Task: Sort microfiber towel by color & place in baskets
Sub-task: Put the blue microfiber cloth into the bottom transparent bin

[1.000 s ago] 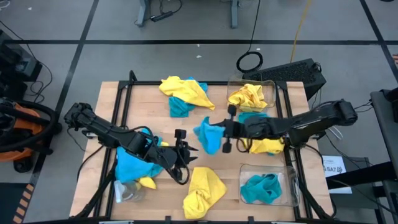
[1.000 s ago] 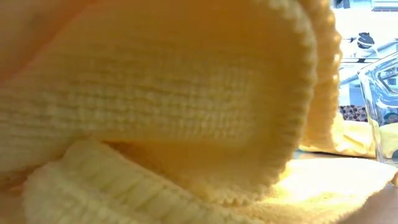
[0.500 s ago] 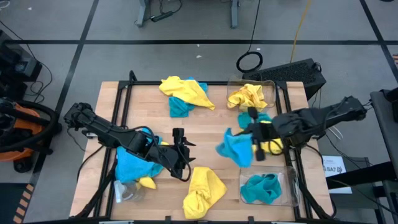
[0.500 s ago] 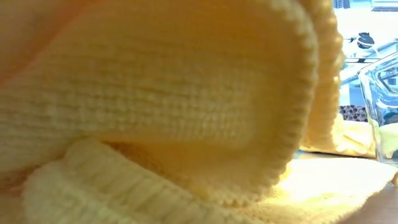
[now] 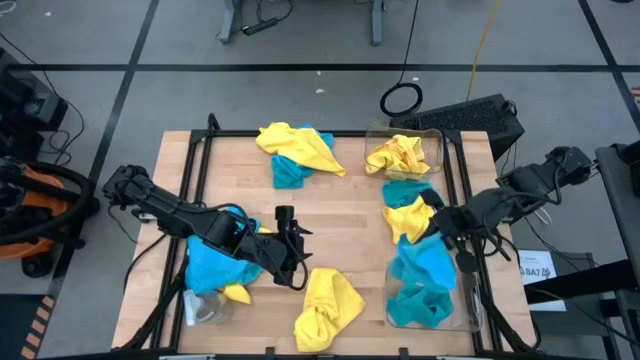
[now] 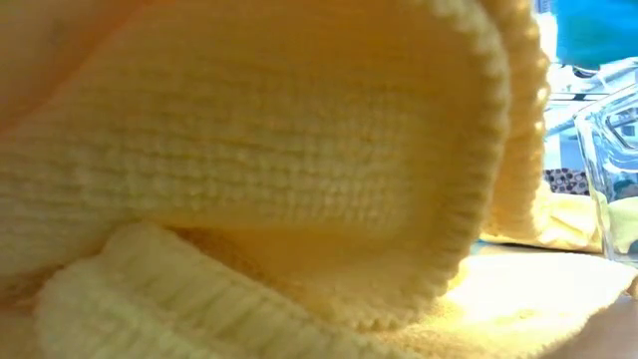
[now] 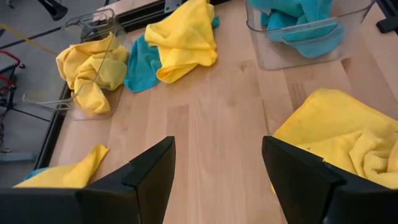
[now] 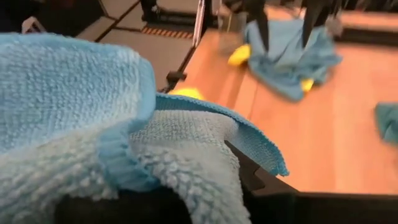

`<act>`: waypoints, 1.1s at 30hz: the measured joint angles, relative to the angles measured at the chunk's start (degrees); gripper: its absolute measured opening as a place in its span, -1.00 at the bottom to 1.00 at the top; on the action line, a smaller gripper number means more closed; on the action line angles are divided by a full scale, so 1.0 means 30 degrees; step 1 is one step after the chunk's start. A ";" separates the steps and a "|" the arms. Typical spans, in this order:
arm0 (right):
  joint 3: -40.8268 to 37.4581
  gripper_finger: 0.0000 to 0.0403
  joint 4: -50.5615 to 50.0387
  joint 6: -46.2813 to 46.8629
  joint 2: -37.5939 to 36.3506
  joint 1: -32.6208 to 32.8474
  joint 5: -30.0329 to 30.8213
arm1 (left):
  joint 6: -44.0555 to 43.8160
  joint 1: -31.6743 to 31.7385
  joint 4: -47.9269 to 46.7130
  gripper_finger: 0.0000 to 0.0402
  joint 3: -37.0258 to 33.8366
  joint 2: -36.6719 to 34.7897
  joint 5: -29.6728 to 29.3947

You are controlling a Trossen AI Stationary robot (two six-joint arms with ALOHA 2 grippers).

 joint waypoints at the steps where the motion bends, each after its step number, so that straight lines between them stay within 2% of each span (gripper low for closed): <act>1: 0.0010 -1.00 -0.0283 0.0435 -0.0051 0.0230 -0.0171 | -0.0108 0.0000 -0.0020 0.23 0.0001 0.0000 0.0000; 4: 0.0010 -1.00 -0.0550 0.1644 -0.0123 0.0836 -0.0963 | -0.0213 0.0000 -0.0026 0.23 -0.0006 0.0000 0.0000; 13: 0.0010 -1.00 -0.0669 0.4247 0.0432 0.2788 -0.1401 | -0.0294 0.0000 -0.0025 0.23 -0.0006 0.0000 -0.0007; 26: 0.0010 -1.00 -0.0685 0.6190 0.3124 0.4671 -0.1393 | -0.0206 0.0051 -0.0018 0.23 -0.0013 0.0000 -0.0018; 33: 0.0010 -1.00 -0.1740 0.7549 0.4704 0.5386 -0.1313 | -0.0206 0.0051 0.0033 0.23 -0.0116 0.0007 -0.0022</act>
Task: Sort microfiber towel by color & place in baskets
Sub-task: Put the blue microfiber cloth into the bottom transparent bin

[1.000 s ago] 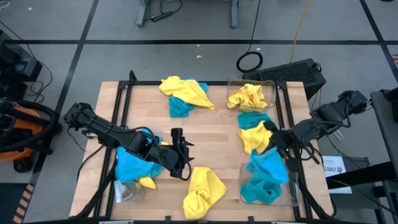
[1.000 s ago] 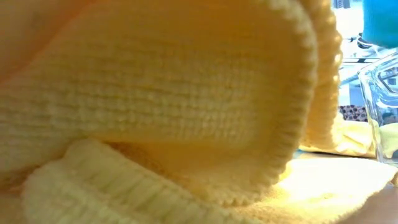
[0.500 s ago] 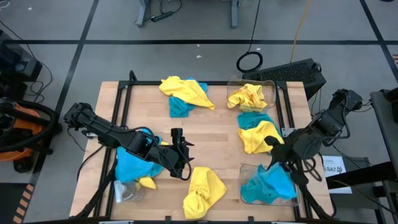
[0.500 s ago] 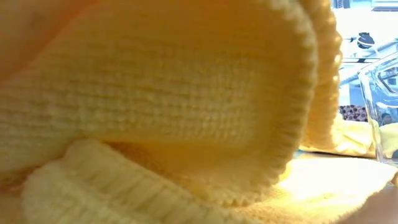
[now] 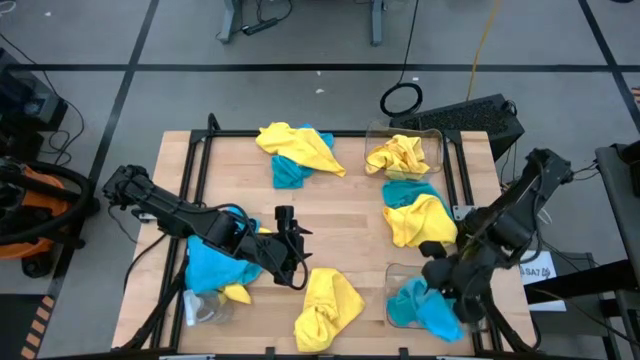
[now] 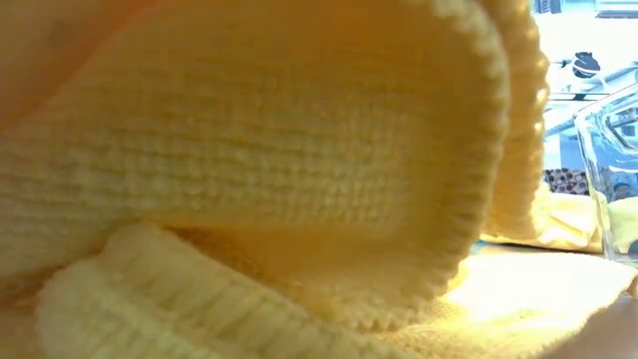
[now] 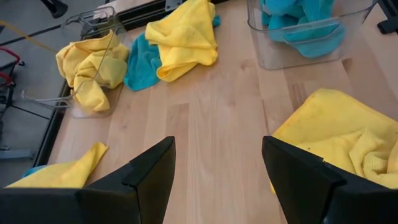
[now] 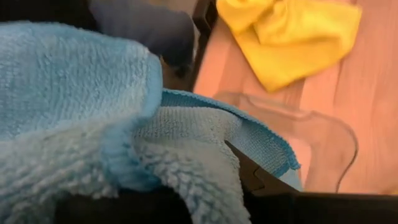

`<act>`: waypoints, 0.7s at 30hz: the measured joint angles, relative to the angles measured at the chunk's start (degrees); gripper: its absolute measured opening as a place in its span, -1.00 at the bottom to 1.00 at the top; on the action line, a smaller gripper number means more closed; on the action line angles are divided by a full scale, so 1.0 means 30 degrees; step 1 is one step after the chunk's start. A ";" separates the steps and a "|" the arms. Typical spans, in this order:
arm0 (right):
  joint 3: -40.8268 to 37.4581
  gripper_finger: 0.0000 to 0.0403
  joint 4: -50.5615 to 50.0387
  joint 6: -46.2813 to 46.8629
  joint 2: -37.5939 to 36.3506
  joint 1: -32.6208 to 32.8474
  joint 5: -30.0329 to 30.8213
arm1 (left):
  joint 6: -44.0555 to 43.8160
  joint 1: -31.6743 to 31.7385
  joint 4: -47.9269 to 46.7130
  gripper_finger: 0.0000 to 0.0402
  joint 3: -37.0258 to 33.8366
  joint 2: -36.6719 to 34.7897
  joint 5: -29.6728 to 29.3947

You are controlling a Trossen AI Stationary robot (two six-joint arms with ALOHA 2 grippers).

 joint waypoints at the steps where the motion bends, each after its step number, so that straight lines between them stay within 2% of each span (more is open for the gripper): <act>1: 0.0000 -1.00 -0.0293 0.0241 0.0240 0.0086 0.0004 | 0.0006 0.0000 0.0006 0.23 -0.0077 0.0000 -0.0007; 13: -0.0231 -1.00 -0.1719 0.0864 0.3078 0.0640 0.0108 | -0.0095 0.0007 -0.0015 0.23 -0.0757 0.0000 -0.0080; 21: -0.3277 -1.00 -0.1166 0.2498 0.3559 0.0708 -0.0142 | -0.0097 0.0007 0.0002 0.23 -0.0757 0.0000 -0.0080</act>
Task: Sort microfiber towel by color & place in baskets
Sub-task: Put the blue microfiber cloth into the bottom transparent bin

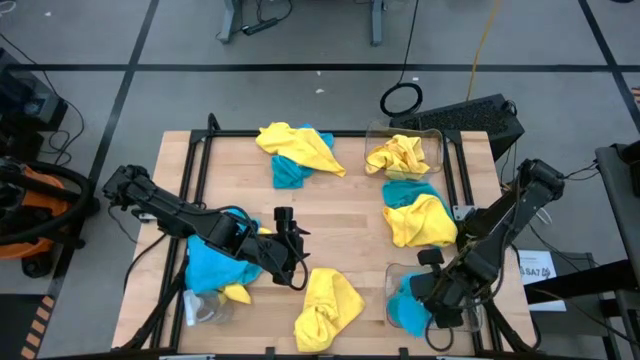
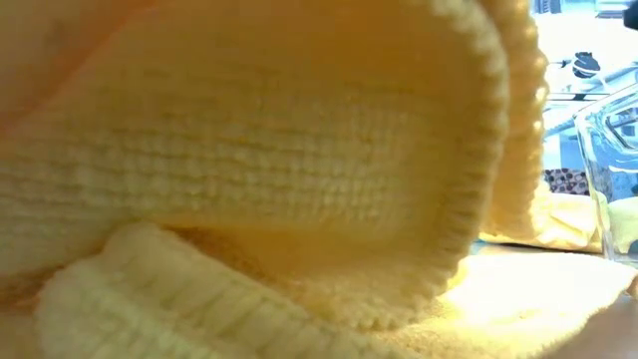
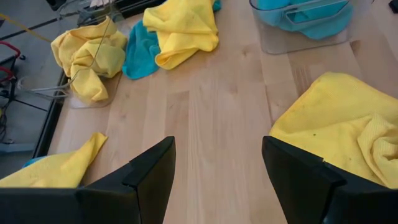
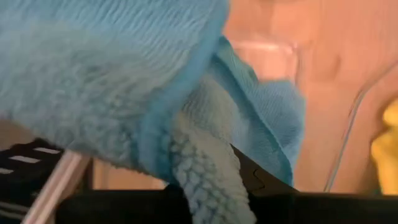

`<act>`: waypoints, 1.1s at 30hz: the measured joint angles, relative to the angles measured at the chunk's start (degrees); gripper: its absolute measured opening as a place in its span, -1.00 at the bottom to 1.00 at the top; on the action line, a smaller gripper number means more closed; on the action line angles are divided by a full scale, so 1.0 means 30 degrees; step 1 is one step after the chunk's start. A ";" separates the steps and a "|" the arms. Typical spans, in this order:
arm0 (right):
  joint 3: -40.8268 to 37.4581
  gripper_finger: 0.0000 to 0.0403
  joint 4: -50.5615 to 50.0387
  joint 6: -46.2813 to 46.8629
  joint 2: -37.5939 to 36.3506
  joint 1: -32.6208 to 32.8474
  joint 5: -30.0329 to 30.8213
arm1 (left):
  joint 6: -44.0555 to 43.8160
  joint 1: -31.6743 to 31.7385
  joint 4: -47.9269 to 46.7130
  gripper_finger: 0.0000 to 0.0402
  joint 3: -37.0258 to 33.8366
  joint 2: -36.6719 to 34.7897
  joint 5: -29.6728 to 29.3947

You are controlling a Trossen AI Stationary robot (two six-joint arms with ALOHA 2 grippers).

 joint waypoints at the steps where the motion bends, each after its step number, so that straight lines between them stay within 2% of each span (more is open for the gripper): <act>1: -0.0485 -1.00 0.0172 0.0290 0.0000 0.0007 -0.0027 | -0.0005 0.0000 0.0005 0.23 0.0000 0.0000 0.0000; 13: -0.6183 -1.00 0.7096 0.1907 -0.0007 0.0000 -0.0587 | 0.0002 0.0000 0.0368 0.23 -0.0007 0.0000 0.0000; 21: -0.7258 -0.98 0.8641 0.2563 -0.0022 0.0000 -0.0512 | 0.0097 0.0245 0.0529 0.23 -0.0007 0.0000 0.0007; 25: -0.7247 -0.80 0.8627 0.2548 -0.0022 0.0000 -0.0491 | 0.0090 0.0364 0.0532 0.23 -0.0007 0.0000 0.0007; 33: -0.5676 -0.18 0.7439 0.1700 -0.0015 0.0000 -0.0261 | 0.0112 0.0364 0.0530 0.23 -0.0007 0.0000 0.0007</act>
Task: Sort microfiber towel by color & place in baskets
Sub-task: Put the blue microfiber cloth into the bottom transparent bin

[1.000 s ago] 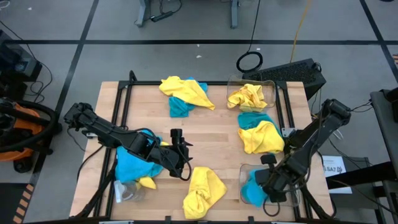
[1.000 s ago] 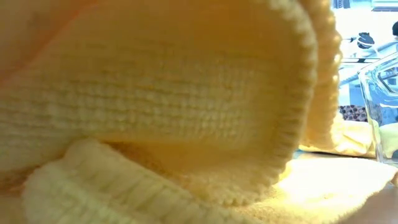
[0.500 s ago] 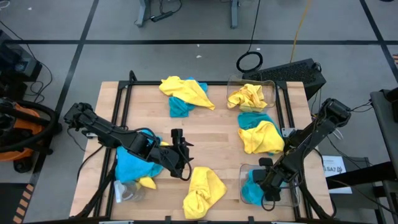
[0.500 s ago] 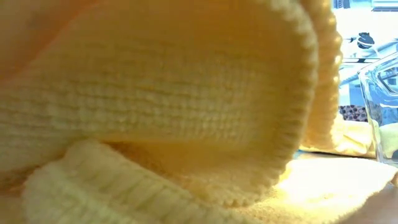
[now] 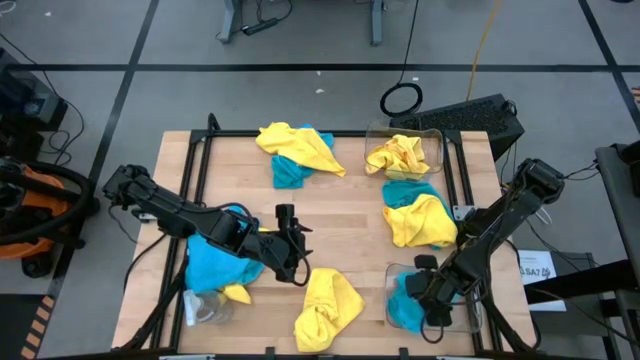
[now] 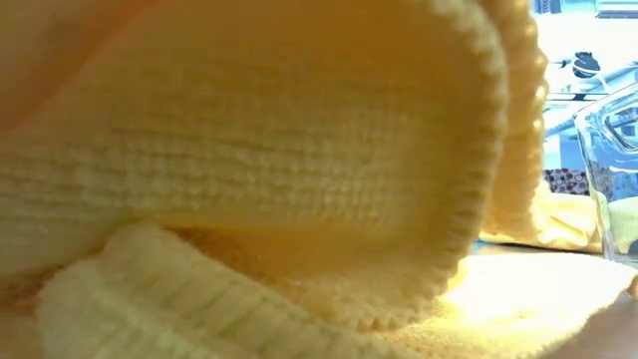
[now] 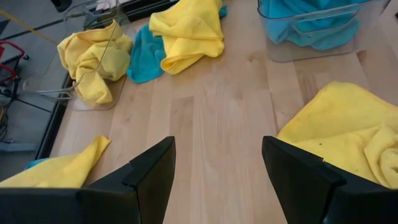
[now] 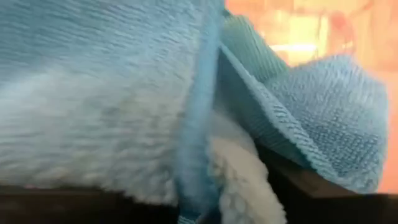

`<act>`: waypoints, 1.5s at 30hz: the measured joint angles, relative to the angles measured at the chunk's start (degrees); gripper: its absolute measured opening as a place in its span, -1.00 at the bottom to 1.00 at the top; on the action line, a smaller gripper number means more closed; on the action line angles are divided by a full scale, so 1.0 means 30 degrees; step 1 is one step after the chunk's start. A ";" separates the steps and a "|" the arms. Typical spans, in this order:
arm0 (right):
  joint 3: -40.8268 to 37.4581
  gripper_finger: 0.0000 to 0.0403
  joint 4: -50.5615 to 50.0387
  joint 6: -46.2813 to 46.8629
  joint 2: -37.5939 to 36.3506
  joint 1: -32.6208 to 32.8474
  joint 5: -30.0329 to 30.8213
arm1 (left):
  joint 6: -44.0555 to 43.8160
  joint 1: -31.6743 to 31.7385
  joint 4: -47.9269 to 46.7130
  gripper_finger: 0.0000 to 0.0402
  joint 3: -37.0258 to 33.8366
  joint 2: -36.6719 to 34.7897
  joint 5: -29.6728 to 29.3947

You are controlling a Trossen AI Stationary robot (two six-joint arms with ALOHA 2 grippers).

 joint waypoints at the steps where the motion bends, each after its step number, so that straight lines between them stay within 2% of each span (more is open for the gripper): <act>1: 0.0405 -0.13 -0.0353 -0.0166 0.0000 0.0000 0.0218 | 0.0004 0.0000 0.0000 0.23 0.0000 0.0000 0.0000; 5: 0.2206 -0.02 -0.2207 -0.0928 0.0000 0.0000 0.1011 | -0.0007 0.0022 0.0000 0.23 0.0000 0.0000 0.0000; 12: 0.4840 -0.01 -0.5258 -0.1274 -0.0007 0.0000 0.1476 | -0.0095 0.0022 0.0000 0.23 0.0000 0.0000 0.0007; 15: 0.5293 -0.05 -0.5993 -0.1199 -0.0007 0.0000 0.1451 | -0.0102 0.0009 -0.0006 0.23 0.0000 0.0000 0.0007; 18: 0.5314 -0.18 -0.6014 -0.1197 -0.0007 0.0000 0.1384 | -0.0109 0.0007 -0.0010 0.23 0.0000 0.0000 0.0007; 21: 0.5033 -0.39 -0.5901 -0.1206 -0.0007 0.0000 0.1298 | -0.0109 0.0007 -0.0058 0.23 0.0000 0.0000 0.0011; 26: 0.4021 -0.85 -0.5296 -0.1158 -0.0007 0.0000 0.0846 | -0.0109 0.0007 -0.0073 0.23 0.0000 0.0000 0.0015; 28: 0.3409 -0.95 -0.4418 -0.1162 -0.0007 0.0000 0.0834 | -0.0109 0.0007 -0.0080 0.23 0.0000 0.0000 0.0015; 40: -0.1001 -0.98 0.0735 0.0321 -0.0007 -0.0007 0.0588 | -0.0058 0.0007 -0.0138 0.23 0.0000 0.0007 0.0017; 45: -0.1502 -0.90 0.1207 0.0849 -0.0010 -0.0010 0.0311 | 0.0000 0.0007 -0.0146 0.23 0.0000 0.0007 0.0022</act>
